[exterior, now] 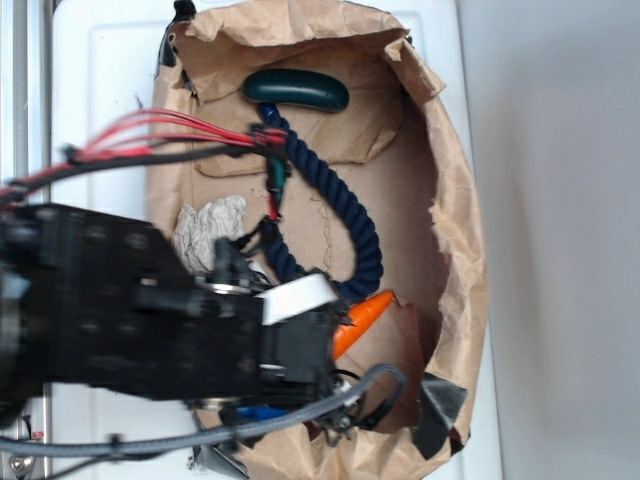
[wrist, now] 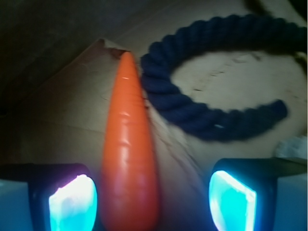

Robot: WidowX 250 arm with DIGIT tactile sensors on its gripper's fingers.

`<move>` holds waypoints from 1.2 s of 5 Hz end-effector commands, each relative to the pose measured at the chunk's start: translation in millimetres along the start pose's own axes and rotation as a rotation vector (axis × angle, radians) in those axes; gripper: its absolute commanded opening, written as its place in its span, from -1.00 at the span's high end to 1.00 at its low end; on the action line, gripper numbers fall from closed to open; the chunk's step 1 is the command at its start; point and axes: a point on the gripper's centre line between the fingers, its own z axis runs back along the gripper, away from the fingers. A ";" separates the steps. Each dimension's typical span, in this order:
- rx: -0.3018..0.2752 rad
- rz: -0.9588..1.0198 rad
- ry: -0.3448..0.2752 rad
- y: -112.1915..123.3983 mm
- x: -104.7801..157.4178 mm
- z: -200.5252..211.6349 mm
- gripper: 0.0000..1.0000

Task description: Grab the carrot.

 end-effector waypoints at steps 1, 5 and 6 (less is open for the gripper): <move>0.039 -0.018 -0.056 -21.2 3.5 -11.3 -1.00; 0.127 0.027 -0.132 16.0 -4.0 -19.3 1.00; 0.132 0.035 -0.143 17.3 -0.3 -20.4 1.00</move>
